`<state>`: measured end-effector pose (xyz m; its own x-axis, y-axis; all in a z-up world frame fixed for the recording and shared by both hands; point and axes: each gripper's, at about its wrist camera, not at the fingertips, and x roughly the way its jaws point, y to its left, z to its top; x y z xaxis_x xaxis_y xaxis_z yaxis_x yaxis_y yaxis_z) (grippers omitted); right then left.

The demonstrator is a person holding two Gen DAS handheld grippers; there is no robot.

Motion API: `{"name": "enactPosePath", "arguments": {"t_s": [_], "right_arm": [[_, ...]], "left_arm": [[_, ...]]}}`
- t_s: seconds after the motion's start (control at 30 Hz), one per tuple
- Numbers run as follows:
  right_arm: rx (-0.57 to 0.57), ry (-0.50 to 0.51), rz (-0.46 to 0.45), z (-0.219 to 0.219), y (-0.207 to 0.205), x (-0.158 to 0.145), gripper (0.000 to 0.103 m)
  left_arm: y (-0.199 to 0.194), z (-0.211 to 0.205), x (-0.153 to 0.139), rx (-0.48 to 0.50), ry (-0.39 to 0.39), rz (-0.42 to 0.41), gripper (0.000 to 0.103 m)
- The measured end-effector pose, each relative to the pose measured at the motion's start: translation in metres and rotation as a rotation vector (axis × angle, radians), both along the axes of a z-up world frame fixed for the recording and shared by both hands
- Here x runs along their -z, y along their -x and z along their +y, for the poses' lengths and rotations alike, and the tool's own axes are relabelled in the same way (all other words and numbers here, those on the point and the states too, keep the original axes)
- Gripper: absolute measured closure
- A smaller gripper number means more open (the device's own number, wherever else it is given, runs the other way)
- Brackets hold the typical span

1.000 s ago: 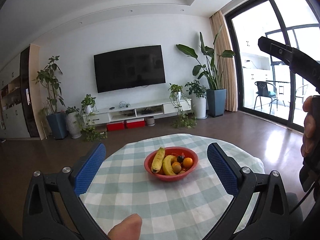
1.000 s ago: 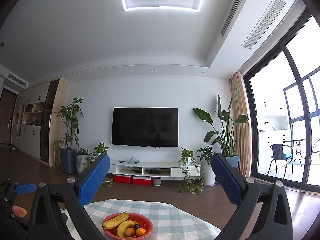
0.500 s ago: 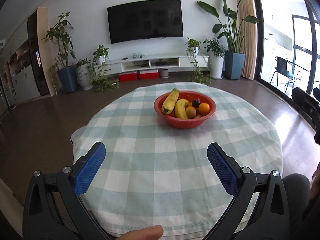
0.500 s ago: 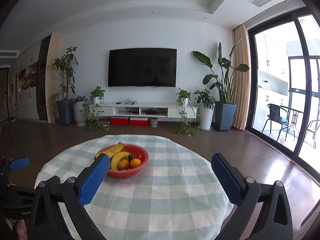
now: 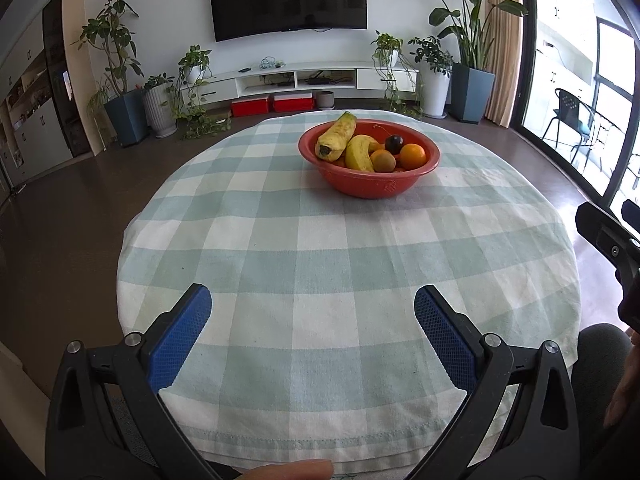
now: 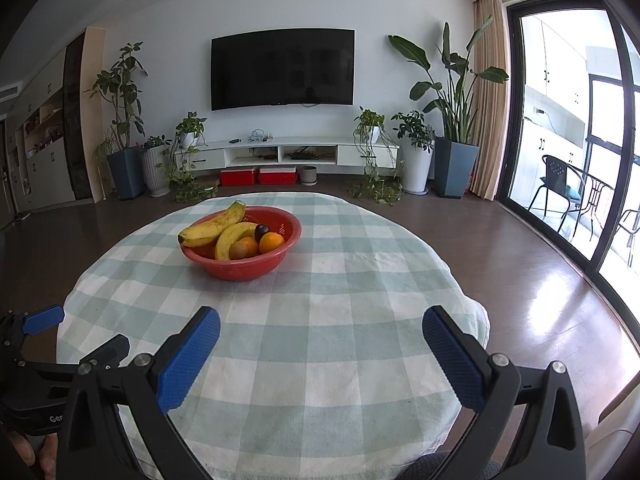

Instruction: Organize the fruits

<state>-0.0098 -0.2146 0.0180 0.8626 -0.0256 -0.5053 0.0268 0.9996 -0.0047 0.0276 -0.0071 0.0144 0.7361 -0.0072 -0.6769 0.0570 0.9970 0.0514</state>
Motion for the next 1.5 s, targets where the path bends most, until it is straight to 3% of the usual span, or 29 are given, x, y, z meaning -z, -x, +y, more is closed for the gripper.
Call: {"name": "enactPosePath", "arguments": {"t_s": [0.43,1.5], "right_arm": [[-0.016,-0.011,0.062,0.003,-0.006,0.009,0.0],[-0.021,-0.017,0.098,0.006,-0.004,0.018,0.0]], "left_arm": [[-0.005,0.001,0.012,0.003,0.014,0.041,0.0],[-0.003,-0.001,0.017,0.013,0.023,0.048,0.0]]}}
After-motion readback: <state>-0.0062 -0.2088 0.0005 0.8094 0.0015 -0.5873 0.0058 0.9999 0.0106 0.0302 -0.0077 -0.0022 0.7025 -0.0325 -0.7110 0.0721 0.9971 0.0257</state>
